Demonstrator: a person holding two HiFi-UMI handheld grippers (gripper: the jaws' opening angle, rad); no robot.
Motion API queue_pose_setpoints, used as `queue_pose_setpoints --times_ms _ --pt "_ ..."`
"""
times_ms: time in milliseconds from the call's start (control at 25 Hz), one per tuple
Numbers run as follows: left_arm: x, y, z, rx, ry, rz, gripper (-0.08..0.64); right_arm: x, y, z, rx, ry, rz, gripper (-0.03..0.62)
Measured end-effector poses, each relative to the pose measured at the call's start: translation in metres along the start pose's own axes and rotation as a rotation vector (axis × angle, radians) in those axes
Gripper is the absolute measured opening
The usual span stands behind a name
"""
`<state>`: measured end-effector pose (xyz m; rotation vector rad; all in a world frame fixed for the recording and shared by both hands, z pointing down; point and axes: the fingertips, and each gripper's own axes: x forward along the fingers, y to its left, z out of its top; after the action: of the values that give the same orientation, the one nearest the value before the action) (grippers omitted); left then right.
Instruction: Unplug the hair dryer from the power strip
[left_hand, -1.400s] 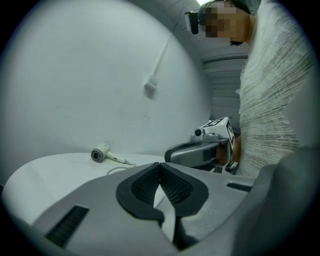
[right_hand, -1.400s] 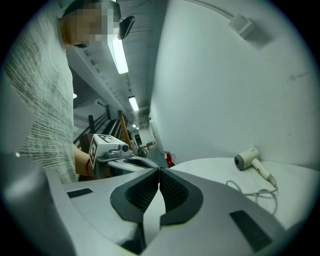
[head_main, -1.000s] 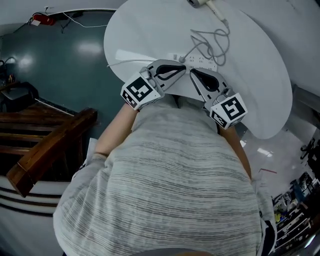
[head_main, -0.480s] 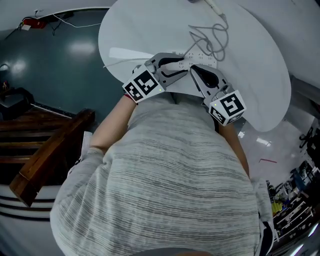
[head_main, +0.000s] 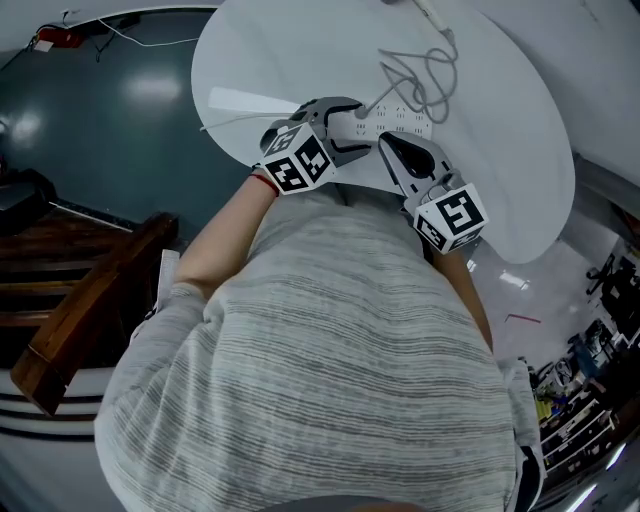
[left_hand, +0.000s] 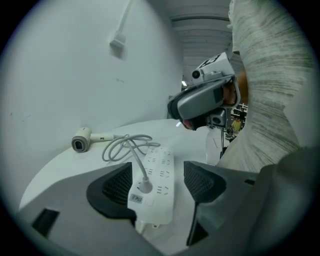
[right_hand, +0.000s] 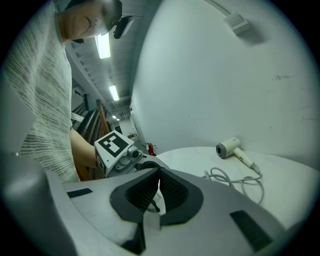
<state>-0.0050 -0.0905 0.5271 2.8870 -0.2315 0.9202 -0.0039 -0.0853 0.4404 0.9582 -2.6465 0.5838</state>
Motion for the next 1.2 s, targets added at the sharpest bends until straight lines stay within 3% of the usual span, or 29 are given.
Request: queue_pose_setpoints --times_ms 440,880,1200 --pt "0.036 0.007 -0.037 0.055 0.141 -0.007 0.409 0.001 -0.002 -0.006 -0.001 0.032 -0.021 0.027" --pt "0.052 0.013 -0.062 0.082 0.241 -0.027 0.413 0.003 -0.007 -0.014 0.006 0.068 -0.044 0.028" --pt "0.060 0.010 -0.064 0.091 0.254 -0.076 0.420 0.013 -0.014 -0.025 -0.008 0.136 -0.052 0.028"
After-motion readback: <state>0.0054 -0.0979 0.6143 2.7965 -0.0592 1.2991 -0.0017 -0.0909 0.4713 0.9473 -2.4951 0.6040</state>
